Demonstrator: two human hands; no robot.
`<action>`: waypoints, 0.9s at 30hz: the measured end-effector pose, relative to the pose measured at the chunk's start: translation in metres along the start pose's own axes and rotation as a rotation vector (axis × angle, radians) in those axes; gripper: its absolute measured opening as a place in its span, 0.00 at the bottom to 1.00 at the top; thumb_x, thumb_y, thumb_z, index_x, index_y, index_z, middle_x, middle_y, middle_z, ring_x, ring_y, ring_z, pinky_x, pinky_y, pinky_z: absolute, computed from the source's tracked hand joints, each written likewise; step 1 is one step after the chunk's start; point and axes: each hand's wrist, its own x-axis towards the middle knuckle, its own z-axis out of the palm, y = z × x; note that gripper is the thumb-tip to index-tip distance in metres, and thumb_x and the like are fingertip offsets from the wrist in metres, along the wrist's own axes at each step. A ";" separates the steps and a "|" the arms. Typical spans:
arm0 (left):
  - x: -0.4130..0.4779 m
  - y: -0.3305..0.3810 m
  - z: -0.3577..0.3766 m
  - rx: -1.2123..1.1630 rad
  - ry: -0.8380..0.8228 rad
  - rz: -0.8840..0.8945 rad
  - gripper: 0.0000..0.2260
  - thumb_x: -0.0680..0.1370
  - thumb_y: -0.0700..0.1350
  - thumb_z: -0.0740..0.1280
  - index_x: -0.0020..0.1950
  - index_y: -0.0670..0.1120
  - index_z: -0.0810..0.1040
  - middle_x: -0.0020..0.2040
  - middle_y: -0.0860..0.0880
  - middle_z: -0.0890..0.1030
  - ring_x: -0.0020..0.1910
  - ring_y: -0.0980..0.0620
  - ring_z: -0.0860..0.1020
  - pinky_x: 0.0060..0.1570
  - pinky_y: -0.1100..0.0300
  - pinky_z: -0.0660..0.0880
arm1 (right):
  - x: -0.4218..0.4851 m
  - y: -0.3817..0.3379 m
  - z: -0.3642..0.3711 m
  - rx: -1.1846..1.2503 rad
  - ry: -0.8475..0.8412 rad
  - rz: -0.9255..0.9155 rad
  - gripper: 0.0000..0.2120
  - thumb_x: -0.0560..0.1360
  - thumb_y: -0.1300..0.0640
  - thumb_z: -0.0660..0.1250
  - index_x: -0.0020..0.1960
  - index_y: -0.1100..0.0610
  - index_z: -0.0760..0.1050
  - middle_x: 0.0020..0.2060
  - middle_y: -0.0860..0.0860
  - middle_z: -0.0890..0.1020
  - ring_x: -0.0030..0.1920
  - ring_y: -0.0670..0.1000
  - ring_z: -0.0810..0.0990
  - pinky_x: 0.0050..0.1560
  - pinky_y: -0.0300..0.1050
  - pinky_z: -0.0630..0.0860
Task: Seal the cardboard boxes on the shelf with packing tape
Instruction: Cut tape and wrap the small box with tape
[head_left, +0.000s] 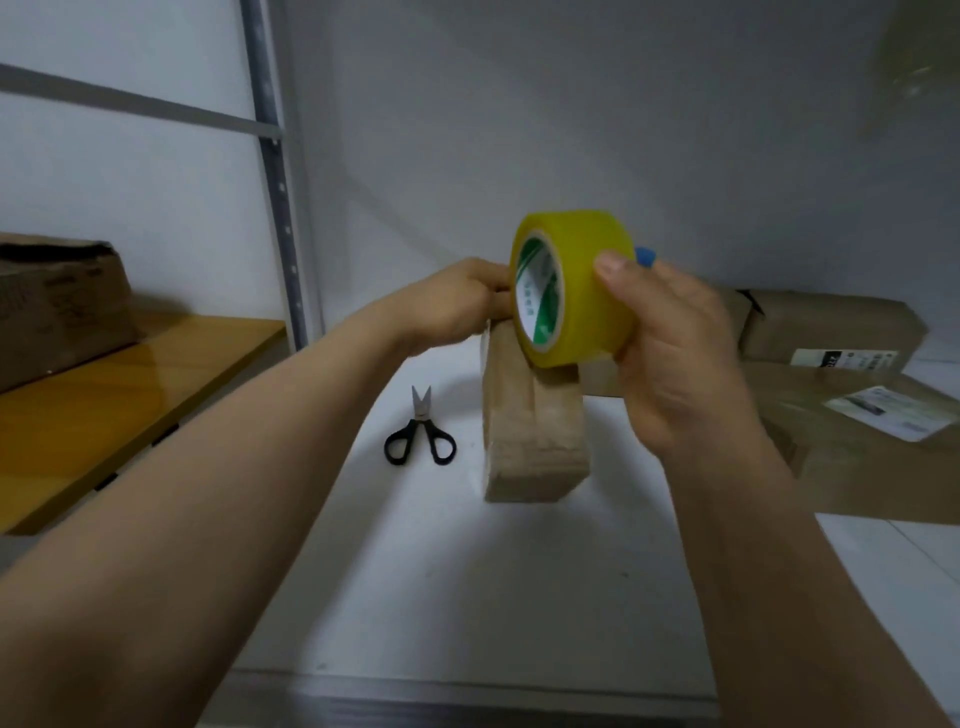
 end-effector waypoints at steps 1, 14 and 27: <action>0.006 -0.007 0.005 -0.045 0.003 -0.062 0.09 0.82 0.43 0.62 0.54 0.50 0.83 0.55 0.46 0.85 0.57 0.45 0.82 0.60 0.49 0.79 | 0.008 0.005 0.002 -0.017 0.019 0.013 0.10 0.78 0.57 0.70 0.57 0.60 0.80 0.46 0.54 0.86 0.47 0.53 0.84 0.50 0.52 0.81; -0.003 -0.062 0.035 -0.109 -0.291 0.036 0.63 0.61 0.60 0.84 0.79 0.69 0.38 0.80 0.57 0.58 0.79 0.51 0.61 0.75 0.45 0.64 | 0.077 0.055 0.013 -0.172 0.130 0.290 0.18 0.78 0.48 0.70 0.62 0.60 0.77 0.51 0.58 0.85 0.50 0.57 0.86 0.56 0.63 0.81; -0.017 -0.046 0.042 0.054 -0.108 -0.101 0.67 0.68 0.53 0.81 0.75 0.52 0.21 0.79 0.60 0.59 0.72 0.56 0.68 0.70 0.60 0.67 | 0.060 0.007 0.019 -0.303 0.141 0.361 0.27 0.72 0.44 0.77 0.60 0.62 0.77 0.48 0.57 0.86 0.42 0.55 0.87 0.46 0.56 0.85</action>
